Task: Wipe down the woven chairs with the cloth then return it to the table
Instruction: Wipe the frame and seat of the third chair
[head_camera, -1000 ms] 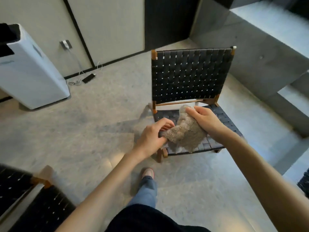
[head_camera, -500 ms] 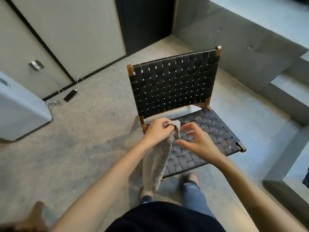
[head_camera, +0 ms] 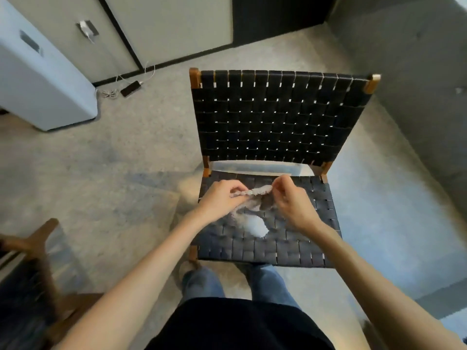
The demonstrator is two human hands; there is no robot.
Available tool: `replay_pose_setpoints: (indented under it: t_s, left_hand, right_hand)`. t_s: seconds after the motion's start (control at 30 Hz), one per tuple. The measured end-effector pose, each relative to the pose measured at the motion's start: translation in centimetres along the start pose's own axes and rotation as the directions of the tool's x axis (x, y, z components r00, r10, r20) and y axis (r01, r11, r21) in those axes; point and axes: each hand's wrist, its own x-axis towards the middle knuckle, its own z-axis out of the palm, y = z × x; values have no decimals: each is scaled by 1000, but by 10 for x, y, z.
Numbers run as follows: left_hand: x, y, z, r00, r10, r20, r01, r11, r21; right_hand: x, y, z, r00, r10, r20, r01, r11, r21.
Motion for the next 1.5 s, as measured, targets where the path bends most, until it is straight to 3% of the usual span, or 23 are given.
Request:
replay_pose_setpoints:
  t_s: [0.17,0.37,0.7,0.83,1.0,1.27,1.37,1.5]
  left_hand:
    - [8,-13,10,998,-65,27,58,977,204]
    - [21,-44,7,976,-205,-75,218,922,320]
    - [35,-93,28,926,-100,-363,215,932,291]
    - [22,-124,64,947,-94,-308,176,952,252]
    - [3,-177,121,988,-140,-66,152,959,238]
    - [-21,-249,194,960,-273,60,258,949,182]
    - [-5,-264,208,960,-281,-17,280,949,148]
    - [41,-278,218,938,-288,-192,306,950,70]
  right_hand:
    - [30,40,-23,961,-66,270,116,978,-173]
    - [61,82,-29,924,-104,369,215,938,-272]
    - [79,138,6,969,-185,164,239,871,-429]
    - [57,181,45,974,-113,198,191,879,-437]
    - [19,245,100,968,49,246,63,902,-426]
    - [-33,314,160,928,221,300,-75,900,-429]
    - [-28,327,170,946,251,207,-146,895,-421]
    - [9,335,176,948,311,71,-281,919,-275]
